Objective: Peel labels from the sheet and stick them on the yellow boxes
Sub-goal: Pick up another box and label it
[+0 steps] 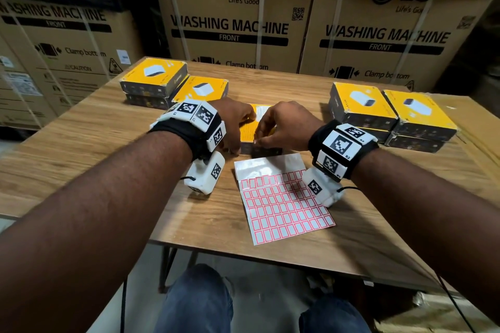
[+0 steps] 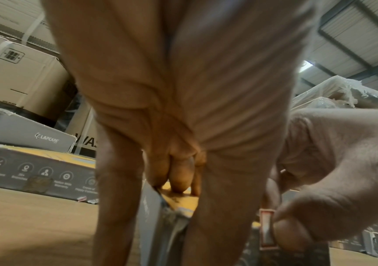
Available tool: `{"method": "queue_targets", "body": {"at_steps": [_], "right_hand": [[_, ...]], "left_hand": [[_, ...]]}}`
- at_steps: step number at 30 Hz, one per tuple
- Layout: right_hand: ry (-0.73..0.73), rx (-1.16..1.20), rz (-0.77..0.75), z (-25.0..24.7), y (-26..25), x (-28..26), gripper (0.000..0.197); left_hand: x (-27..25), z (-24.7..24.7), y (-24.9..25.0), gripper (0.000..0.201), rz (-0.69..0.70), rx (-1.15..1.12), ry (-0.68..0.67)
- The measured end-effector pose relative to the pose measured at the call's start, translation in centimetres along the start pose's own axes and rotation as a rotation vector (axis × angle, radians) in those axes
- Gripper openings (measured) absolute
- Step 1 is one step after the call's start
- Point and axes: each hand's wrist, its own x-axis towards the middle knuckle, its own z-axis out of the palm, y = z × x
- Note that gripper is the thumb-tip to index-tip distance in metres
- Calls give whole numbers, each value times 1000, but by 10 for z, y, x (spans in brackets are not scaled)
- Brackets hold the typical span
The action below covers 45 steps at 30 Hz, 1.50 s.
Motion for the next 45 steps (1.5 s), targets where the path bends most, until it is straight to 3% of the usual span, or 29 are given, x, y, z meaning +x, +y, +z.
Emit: {"method": "queue_targets", "body": {"at_steps": [10, 28, 45], "right_hand": [[-3, -9, 29, 1, -2, 0, 11], [28, -243, 0, 2, -4, 0, 37], [-27, -158, 57, 0, 5, 8, 36]], "left_hand": [[-3, 1, 1, 90, -1, -6, 6], [-1, 1, 2, 91, 2, 48, 4], [-3, 3, 2, 84, -2, 24, 32]]}}
